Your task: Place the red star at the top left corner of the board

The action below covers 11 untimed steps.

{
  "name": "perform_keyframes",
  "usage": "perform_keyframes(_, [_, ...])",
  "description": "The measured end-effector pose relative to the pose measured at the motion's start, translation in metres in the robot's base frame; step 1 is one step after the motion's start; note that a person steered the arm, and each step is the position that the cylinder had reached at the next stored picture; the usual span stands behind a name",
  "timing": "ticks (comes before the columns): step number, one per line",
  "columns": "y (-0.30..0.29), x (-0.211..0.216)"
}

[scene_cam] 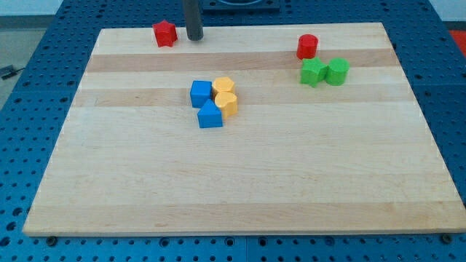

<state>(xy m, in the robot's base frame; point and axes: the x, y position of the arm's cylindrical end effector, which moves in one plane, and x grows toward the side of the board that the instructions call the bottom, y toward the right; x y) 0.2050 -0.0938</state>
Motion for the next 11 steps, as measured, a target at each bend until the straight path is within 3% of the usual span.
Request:
perform_keyframes(3, [-0.064,-0.008])
perform_keyframes(5, [-0.045,0.006])
perform_keyframes(7, [-0.089,0.012])
perform_keyframes(9, [-0.065,0.045])
perform_keyframes(11, [-0.114,0.041])
